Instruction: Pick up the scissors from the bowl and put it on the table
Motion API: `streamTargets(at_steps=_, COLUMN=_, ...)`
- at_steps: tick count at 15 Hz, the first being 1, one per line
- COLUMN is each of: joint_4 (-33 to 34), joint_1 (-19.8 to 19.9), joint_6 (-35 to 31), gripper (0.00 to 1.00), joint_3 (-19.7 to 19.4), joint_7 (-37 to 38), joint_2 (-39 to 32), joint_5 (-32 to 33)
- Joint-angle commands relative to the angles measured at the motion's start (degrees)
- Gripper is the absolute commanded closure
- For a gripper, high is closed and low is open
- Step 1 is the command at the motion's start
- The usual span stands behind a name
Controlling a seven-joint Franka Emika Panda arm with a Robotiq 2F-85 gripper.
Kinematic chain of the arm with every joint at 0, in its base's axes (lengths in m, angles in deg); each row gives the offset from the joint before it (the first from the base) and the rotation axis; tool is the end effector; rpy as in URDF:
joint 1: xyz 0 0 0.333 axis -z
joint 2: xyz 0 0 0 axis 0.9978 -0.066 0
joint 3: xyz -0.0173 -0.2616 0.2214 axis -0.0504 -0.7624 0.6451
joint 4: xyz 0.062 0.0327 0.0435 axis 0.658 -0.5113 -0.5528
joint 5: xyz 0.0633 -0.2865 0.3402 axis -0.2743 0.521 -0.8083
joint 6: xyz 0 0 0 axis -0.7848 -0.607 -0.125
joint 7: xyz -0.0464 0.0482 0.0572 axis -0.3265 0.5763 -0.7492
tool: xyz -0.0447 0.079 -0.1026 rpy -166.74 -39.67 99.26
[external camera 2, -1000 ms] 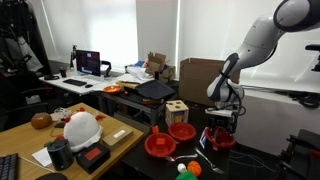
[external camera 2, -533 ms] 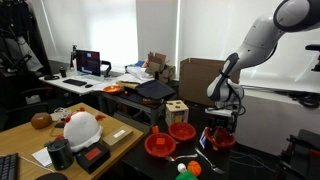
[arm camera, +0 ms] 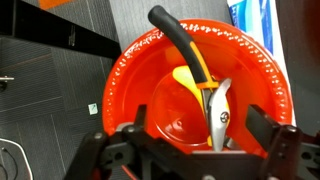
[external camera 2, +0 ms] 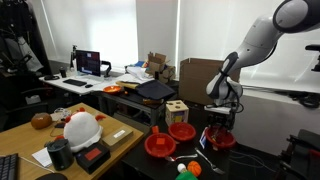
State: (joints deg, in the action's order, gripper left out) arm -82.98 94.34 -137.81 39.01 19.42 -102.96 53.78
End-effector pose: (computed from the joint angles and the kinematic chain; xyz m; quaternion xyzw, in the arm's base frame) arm 0.5661 -0.1632 -0.0723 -0.7315 0.6645 0.1512 0.0228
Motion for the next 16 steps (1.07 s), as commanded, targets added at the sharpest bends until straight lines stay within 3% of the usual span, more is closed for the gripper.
streamTargets(at_steps=1, joint_4=1.5, joint_1=0.6, joint_6=0.3, gripper=0.0, joint_3=0.4, joint_7=-0.4, joint_2=-0.7, joint_5=0.1)
streamTargets(at_steps=11, joint_4=3.7, joint_1=0.3, joint_6=1.2, gripper=0.0, joint_3=0.1, joint_7=0.1, joint_2=-3.0, joint_5=1.1)
streamTargets(at_steps=12, joint_4=3.9, joint_1=0.2, joint_6=1.2, gripper=0.03, joint_3=0.1, joint_7=0.1, joint_2=-3.2, joint_5=1.2)
streamTargets(at_steps=13, joint_4=4.0, joint_1=0.3, joint_6=1.2, gripper=0.26, joint_3=0.1, joint_7=0.0, joint_2=-3.3, joint_5=1.2)
streamTargets(at_steps=16, joint_4=4.4, joint_1=0.2, joint_6=1.3, gripper=0.38, joint_3=0.0, joint_7=0.0, joint_2=-3.5, joint_5=1.4)
